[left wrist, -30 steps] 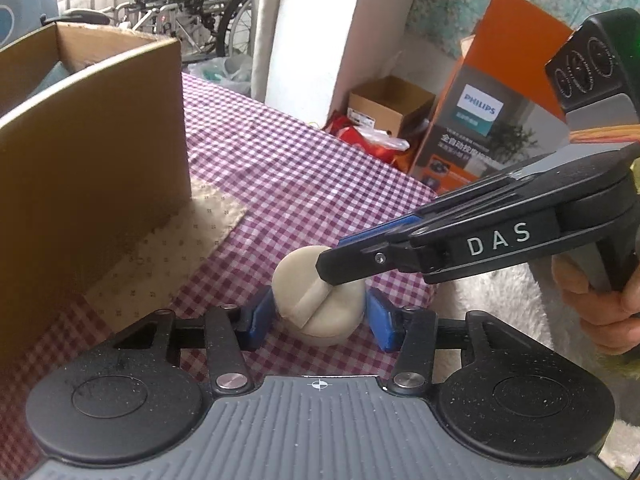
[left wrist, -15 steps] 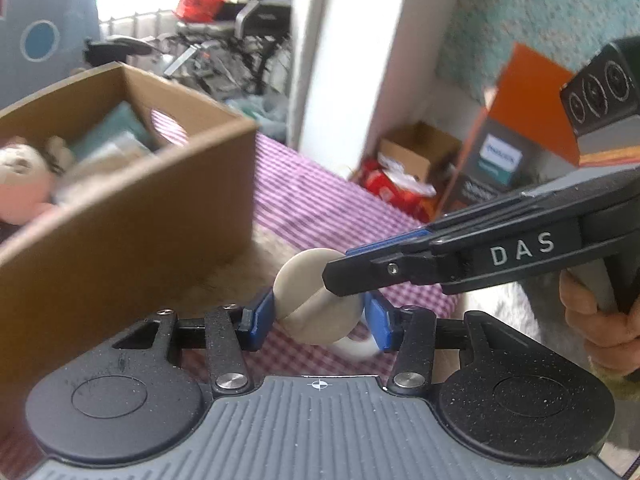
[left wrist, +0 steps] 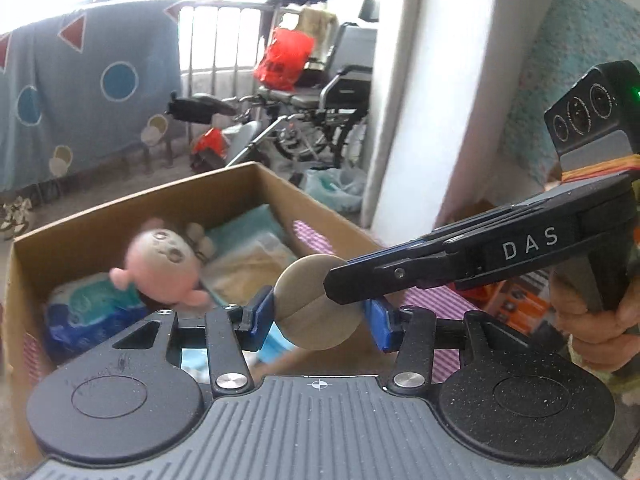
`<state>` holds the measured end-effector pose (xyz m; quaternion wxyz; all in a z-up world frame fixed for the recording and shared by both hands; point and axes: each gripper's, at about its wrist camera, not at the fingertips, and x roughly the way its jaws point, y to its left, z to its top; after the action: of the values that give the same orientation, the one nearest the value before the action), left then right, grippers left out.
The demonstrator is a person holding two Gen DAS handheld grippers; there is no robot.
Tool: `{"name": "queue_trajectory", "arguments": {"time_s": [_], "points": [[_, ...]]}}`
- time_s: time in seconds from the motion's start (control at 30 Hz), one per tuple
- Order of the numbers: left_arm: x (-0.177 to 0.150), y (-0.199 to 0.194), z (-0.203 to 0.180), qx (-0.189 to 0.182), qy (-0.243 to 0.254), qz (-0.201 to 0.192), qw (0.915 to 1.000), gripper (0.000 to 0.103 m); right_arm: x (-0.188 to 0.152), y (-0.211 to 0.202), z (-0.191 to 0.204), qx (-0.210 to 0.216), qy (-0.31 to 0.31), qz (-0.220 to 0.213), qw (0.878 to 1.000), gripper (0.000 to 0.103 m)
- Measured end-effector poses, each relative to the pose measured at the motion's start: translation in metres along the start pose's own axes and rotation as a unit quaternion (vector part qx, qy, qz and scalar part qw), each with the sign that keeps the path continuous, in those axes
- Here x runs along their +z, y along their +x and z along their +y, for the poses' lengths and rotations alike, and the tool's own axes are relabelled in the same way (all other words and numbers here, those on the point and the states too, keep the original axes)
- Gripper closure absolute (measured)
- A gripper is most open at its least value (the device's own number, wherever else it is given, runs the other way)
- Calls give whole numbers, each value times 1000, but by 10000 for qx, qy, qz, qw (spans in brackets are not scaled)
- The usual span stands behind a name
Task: Organize soft objects
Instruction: 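Lift the powder puff and carry it over the box, then open the right gripper to drop the puff into the box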
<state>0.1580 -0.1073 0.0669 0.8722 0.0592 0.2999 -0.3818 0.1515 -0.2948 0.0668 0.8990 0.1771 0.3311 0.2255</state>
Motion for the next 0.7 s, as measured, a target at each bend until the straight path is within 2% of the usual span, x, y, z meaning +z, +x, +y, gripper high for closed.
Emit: {"name": "queue_trajectory", "arguments": {"time_s": [0.13, 0.23, 0.43, 0.7], "points": [[14, 20, 33, -109, -195, 327, 9992, 55, 29, 32, -8, 175, 96, 389, 9990, 82], [20, 45, 61, -324, -503, 799, 9950, 55, 44, 60, -22, 230, 278, 808, 9961, 82], [17, 109, 97, -724, -1040, 1847, 9746, 55, 52, 115, -59, 113, 709, 1726, 9824, 82], [0, 170, 120, -1002, -1581, 2822, 9409, 54, 53, 163, -101, -129, 1097, 2552, 9606, 82]]}}
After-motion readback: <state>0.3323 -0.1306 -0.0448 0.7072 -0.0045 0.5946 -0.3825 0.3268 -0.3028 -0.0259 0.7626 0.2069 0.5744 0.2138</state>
